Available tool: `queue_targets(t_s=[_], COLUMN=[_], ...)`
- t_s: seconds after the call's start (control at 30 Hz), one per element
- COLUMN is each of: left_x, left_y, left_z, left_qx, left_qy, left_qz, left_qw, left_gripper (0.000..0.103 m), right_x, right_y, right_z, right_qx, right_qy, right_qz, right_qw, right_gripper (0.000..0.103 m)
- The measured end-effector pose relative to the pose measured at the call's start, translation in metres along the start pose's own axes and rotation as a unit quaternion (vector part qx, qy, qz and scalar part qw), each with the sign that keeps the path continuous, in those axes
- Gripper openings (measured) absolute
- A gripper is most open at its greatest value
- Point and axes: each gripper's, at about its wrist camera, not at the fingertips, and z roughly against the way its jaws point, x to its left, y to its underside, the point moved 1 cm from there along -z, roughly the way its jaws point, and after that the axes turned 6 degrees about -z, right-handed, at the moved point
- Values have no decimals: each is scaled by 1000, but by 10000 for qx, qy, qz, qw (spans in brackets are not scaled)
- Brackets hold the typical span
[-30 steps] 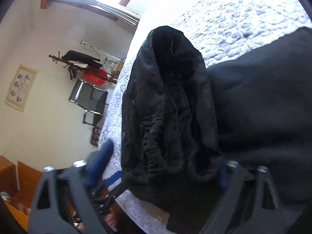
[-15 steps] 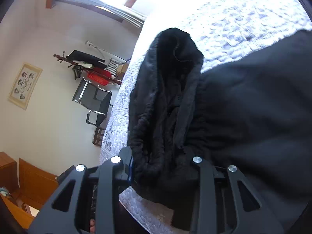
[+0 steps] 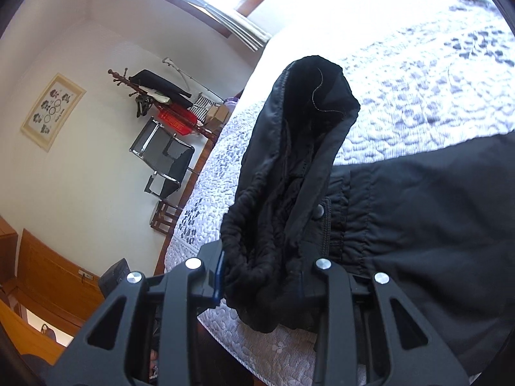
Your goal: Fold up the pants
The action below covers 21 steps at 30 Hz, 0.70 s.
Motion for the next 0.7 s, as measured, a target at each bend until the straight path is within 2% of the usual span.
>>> queue_targets(t_s=[0.4, 0.7], left_x=[-15, -19], left_y=[-9, -6], left_z=[2, -10], left_qx=[-31, 130], left_qy=[46, 44], left_qz=[-174, -160], left_qw=[9998, 9998], left_gripper=[95, 96], right_x=[0, -15], right_y=[-5, 6], right_z=[48, 75], right_qx=[-275, -421], right_qy=[38, 164], right_qz=[112, -4], right_qw=[9996, 9990], right_gripper=[30, 30])
